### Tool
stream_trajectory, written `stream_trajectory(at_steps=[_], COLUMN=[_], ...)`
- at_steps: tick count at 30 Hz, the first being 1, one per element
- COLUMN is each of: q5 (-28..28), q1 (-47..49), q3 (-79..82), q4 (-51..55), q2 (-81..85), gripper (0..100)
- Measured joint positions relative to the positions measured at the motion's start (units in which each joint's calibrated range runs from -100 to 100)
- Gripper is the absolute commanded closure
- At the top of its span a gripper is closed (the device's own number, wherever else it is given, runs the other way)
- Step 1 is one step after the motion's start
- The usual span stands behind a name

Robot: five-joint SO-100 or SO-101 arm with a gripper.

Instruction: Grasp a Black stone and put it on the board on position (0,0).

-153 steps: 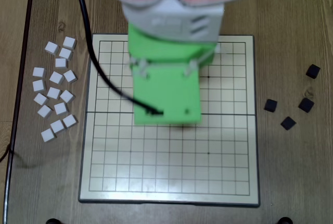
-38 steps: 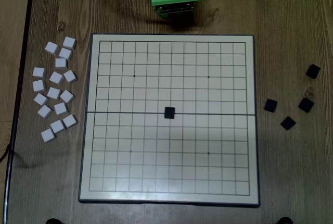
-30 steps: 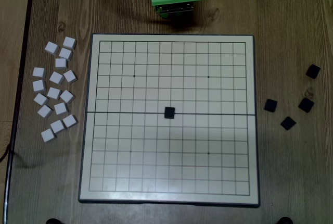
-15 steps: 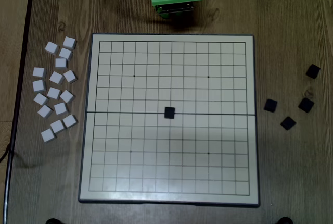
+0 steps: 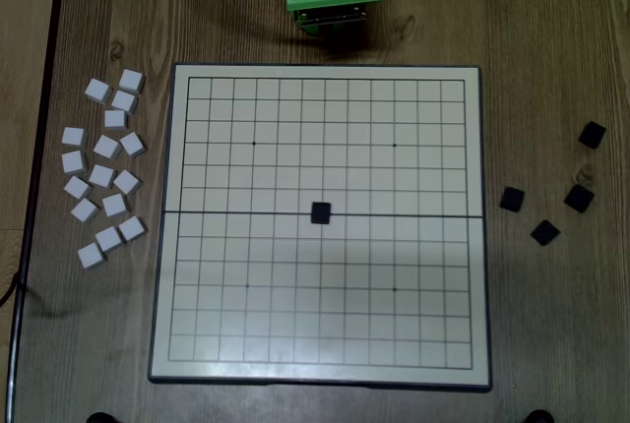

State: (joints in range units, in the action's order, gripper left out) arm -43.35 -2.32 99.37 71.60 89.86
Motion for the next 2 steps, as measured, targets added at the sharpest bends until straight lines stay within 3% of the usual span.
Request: stream_trajectory(at_steps=[2], q5=[0.0], q1=[0.0], q3=[0.0], q4=[0.0], q2=[0.0], gripper=[93])
